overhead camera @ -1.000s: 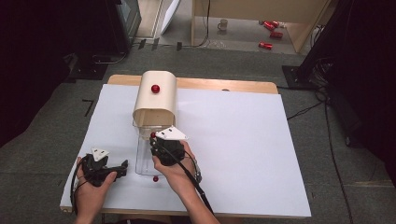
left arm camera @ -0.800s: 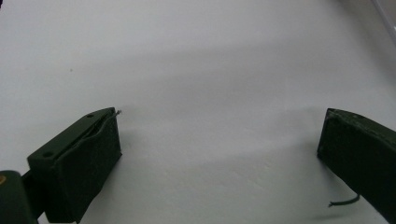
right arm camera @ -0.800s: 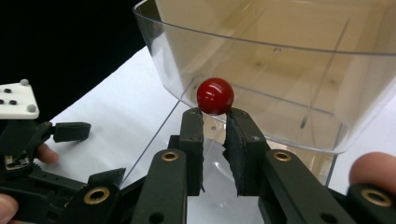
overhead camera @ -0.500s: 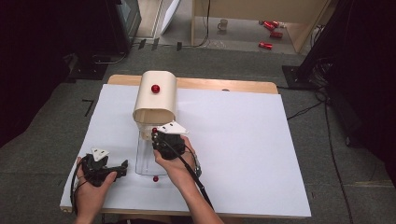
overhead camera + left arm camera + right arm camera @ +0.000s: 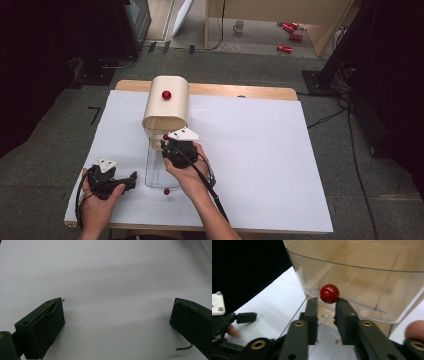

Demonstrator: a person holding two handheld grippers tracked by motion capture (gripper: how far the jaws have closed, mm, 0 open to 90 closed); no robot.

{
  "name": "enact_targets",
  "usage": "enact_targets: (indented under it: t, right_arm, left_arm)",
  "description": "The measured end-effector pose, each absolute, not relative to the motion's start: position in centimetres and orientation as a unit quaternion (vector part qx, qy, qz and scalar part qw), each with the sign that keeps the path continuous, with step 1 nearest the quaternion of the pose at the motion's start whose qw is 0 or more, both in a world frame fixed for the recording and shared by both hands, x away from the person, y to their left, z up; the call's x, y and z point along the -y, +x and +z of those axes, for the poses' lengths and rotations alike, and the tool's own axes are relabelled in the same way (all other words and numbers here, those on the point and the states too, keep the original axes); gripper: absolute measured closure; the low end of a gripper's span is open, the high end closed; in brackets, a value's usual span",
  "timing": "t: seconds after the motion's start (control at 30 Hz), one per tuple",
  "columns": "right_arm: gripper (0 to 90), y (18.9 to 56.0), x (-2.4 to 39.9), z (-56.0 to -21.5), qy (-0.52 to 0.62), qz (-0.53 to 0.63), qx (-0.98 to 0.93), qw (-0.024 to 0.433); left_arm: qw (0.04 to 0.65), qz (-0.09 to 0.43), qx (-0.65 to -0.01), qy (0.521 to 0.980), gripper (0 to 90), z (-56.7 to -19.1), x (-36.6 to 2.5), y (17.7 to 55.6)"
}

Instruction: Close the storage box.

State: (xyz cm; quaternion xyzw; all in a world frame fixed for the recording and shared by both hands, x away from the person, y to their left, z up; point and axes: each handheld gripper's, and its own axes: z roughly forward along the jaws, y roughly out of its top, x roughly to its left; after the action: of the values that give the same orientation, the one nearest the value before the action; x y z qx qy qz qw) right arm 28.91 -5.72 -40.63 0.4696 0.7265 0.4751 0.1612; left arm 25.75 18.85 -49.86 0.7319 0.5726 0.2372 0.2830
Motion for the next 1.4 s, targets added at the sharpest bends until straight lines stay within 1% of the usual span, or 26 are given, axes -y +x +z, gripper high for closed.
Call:
enact_targets:
  t: [0.03,0.07,0.17,0.23,0.3,0.37,0.4,0.53,1.17,1.4]
  right_arm:
    - [65.7,28.9,5.7,-40.7,0.467,0.477,-0.727,0.158]
    - [58.9,28.8,5.7,-40.7,0.466,0.479,-0.728,0.154]
    - [45.0,28.5,5.8,-40.7,0.462,0.478,-0.733,0.149]
    - [32.2,28.2,5.8,-40.8,0.459,0.474,-0.737,0.149]
    - [16.4,27.9,5.8,-40.8,0.458,0.464,-0.743,0.148]
    - [2.8,27.6,5.8,-40.9,0.46,0.452,-0.749,0.151]
    - [0.0,27.4,5.9,-41.0,0.462,0.448,-0.75,0.151]
    - [0.0,26.3,6.3,-41.2,0.469,0.44,-0.748,0.163]
    - [0.0,21.6,8.5,-42.8,0.48,0.437,-0.743,0.164]
    - [0.0,20.5,8.7,-43.5,0.486,0.435,-0.74,0.163]
  left_arm:
    - [0.283,0.237,-0.573,0.732,0.0,-49.9,-18.9,25.7]
    - [0.285,0.238,-0.574,0.73,0.0,-49.9,-18.8,25.8]
    - [0.282,0.237,-0.572,0.733,0.0,-49.9,-18.9,25.7]
    - [0.282,0.236,-0.572,0.733,0.0,-49.8,-18.9,25.7]
    - [0.282,0.236,-0.573,0.733,0.0,-49.8,-18.9,25.7]
    - [0.282,0.236,-0.573,0.733,0.0,-49.8,-18.9,25.7]
    - [0.282,0.236,-0.573,0.733,0.0,-49.8,-18.8,25.7]
    - [0.282,0.235,-0.573,0.733,0.0,-49.8,-18.9,25.7]
    - [0.282,0.236,-0.573,0.732,0.0,-49.9,-18.8,25.7]
    - [0.283,0.237,-0.572,0.732,0.0,-49.9,-18.8,25.7]
